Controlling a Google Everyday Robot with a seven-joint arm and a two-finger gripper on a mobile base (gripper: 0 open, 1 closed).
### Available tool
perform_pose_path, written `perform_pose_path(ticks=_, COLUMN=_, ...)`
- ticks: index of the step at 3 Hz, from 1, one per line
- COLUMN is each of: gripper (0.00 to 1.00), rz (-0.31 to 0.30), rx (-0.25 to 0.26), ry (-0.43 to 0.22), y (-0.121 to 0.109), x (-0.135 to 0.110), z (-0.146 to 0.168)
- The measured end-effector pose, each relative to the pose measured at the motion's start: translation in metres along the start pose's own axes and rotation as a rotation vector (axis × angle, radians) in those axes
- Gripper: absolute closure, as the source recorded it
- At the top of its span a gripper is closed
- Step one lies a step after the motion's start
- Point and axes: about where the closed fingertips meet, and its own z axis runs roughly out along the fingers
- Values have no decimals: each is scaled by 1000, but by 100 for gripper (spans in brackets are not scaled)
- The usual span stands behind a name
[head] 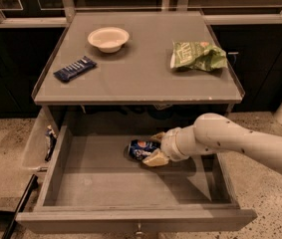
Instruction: Pick pepsi can from top drawer and place on counter
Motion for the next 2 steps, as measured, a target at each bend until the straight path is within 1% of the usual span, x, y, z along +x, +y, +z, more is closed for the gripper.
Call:
perform_pose_path(ticks=1, gripper=88, rz=0, rx=0, ry=0, y=0, x=0, z=0)
perform_pose_path(ticks=2, gripper=100, rz=55, rx=-31, ry=12, y=6, x=15, z=0)
